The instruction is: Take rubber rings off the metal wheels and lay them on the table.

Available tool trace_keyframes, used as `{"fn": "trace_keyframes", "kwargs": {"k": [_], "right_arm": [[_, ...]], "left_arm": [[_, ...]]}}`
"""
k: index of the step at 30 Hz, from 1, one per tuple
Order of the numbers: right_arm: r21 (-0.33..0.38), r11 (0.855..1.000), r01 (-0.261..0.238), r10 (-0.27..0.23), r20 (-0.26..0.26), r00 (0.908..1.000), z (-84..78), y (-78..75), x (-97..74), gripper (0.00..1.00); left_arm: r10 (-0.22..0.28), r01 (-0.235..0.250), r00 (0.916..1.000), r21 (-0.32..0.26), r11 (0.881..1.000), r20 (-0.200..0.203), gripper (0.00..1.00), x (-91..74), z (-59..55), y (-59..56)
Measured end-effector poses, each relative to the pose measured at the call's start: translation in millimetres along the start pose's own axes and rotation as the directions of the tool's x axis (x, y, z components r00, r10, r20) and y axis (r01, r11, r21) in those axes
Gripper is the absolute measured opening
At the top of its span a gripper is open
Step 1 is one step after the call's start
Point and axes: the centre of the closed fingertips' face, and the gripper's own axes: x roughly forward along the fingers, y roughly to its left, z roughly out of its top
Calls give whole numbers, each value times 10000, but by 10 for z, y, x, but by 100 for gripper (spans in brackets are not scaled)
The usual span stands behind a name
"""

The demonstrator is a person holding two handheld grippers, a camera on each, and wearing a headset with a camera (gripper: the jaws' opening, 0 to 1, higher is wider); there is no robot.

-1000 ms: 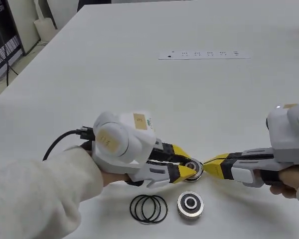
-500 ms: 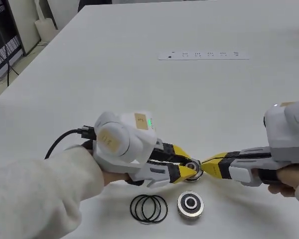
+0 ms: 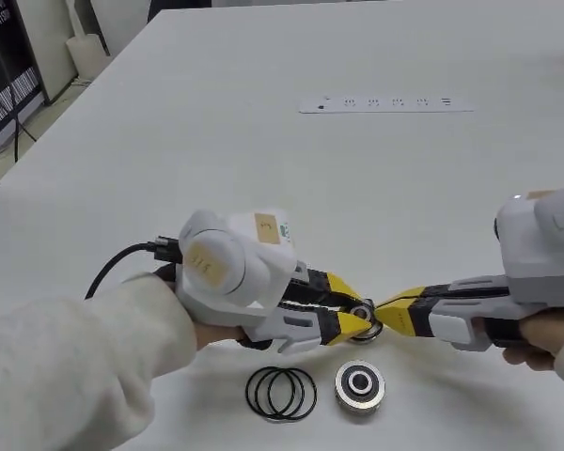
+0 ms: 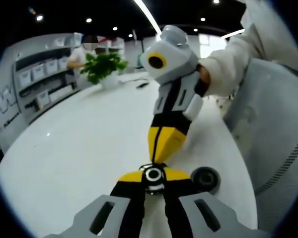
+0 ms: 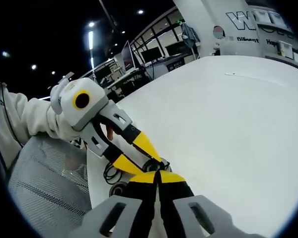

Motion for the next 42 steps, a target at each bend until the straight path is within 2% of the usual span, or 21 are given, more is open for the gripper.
{"fn": "trace_keyframes", "kwargs": {"k": [21,27,30,31,32,34,35,39,42], "right_arm": [[-41,10000,-77,77,11,10000,8,29,-6,0],[-60,10000,-42,42,30,10000,21,26,-9,0],[-73,10000,14,-14,9,10000,17,14,-12,0],[-58,10000,19,-19,19,10000,19,11,-12,0],[-43,10000,24,-23,26,10000,21,9,-13,0],[-53,10000,35,-34,37,10000,28,6,-16,0],[-77,10000,43,-43,22,10000,33,7,-20,0],[-148,9999,75,-75,-8,10000,45,10,-35,0],[-191,9998,109,-109,-10,9999,58,12,-46,0]], "left_arm": [[18,-17,10000,15,10000,-41,14,3,-8,-6],[58,-56,9998,103,9999,-173,14,6,6,-11],[79,-78,9993,34,10000,-367,14,5,28,-7],[-137,147,9991,270,9995,-395,13,-6,45,-40],[-101,116,9991,376,9992,-416,11,-12,51,-27],[-180,193,9988,292,9994,-445,6,-16,61,-27],[-191,199,9988,178,9996,-440,7,-19,66,-22],[-112,117,9995,149,9998,-304,20,-70,118,13],[-81,83,9998,146,9999,-189,19,-127,174,29]]}}
